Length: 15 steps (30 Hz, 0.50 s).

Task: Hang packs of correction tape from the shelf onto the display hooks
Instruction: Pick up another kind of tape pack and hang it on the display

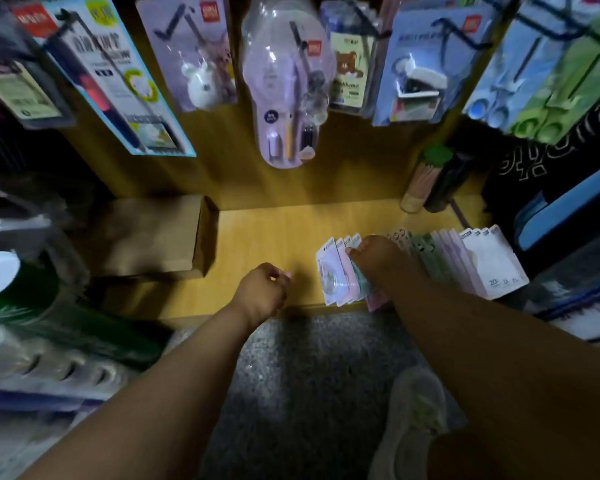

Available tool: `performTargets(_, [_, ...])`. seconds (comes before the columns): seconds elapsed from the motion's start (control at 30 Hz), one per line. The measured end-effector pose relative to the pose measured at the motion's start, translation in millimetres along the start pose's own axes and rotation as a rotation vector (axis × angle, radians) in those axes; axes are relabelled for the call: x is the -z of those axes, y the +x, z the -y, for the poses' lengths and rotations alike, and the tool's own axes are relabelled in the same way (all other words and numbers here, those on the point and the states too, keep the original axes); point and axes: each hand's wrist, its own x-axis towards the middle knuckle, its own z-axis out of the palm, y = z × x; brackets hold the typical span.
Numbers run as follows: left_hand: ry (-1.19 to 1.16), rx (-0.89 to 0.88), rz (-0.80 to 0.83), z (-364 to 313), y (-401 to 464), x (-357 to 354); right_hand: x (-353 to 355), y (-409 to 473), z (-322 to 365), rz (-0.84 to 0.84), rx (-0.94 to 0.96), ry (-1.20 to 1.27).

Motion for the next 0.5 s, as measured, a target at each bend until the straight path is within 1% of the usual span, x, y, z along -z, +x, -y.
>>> performTargets(0.13, [-0.038,0.022,0.028,7,17,-8,-23,18,-9,0.018,0.025,-0.048])
performTargets(0.3, [-0.043,0.071,0.036,20,34,-15,-40,36,-12,0.035,-0.045,-0.006])
performTargets(0.43, [-0.054,0.088,0.044,32,44,-21,-50,49,-12,0.072,-0.132,0.078])
performTargets(0.5, [-0.059,0.099,0.051,38,49,-22,-59,52,-13,0.031,-0.100,-0.003])
